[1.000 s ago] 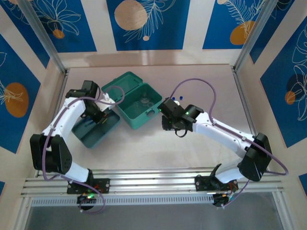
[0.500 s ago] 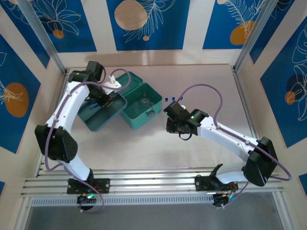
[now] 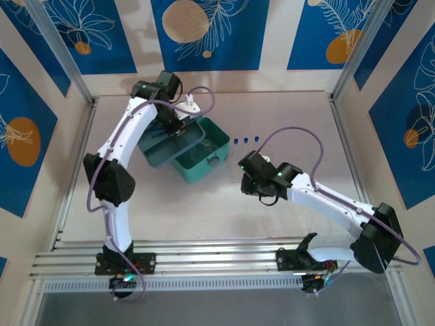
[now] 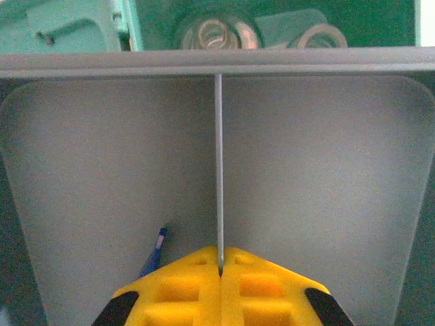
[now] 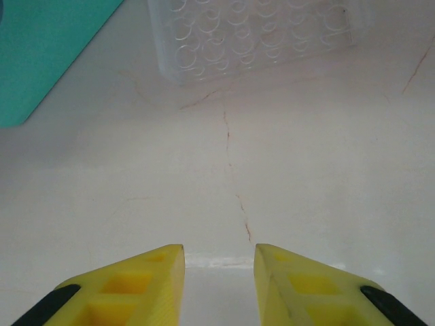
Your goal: Organize the chemistry lab equipment
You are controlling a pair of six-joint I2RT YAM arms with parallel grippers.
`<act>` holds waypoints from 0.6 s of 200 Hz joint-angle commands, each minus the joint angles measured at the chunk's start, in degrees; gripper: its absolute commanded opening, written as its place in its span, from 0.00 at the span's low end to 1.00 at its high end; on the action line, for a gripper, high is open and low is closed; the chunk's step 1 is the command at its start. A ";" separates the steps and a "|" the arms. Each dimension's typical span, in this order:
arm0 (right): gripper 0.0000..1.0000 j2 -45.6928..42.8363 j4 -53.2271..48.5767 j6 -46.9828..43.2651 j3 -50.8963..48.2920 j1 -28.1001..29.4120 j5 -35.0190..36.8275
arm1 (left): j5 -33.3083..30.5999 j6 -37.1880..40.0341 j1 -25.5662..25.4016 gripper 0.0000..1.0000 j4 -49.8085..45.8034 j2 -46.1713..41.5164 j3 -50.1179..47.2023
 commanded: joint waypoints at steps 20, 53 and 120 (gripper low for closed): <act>0.33 -2.07 -0.89 2.41 -0.87 0.74 0.66 | -1.24 -3.79 -2.78 0.00 -3.46 5.41 8.09; 0.33 -1.86 -1.26 3.44 -1.08 1.84 1.28 | -1.41 -6.73 -4.56 0.00 -2.05 7.70 9.74; 0.33 -1.64 -2.33 5.79 -1.21 4.17 2.48 | -1.97 -9.43 -6.94 0.00 -3.66 12.67 19.22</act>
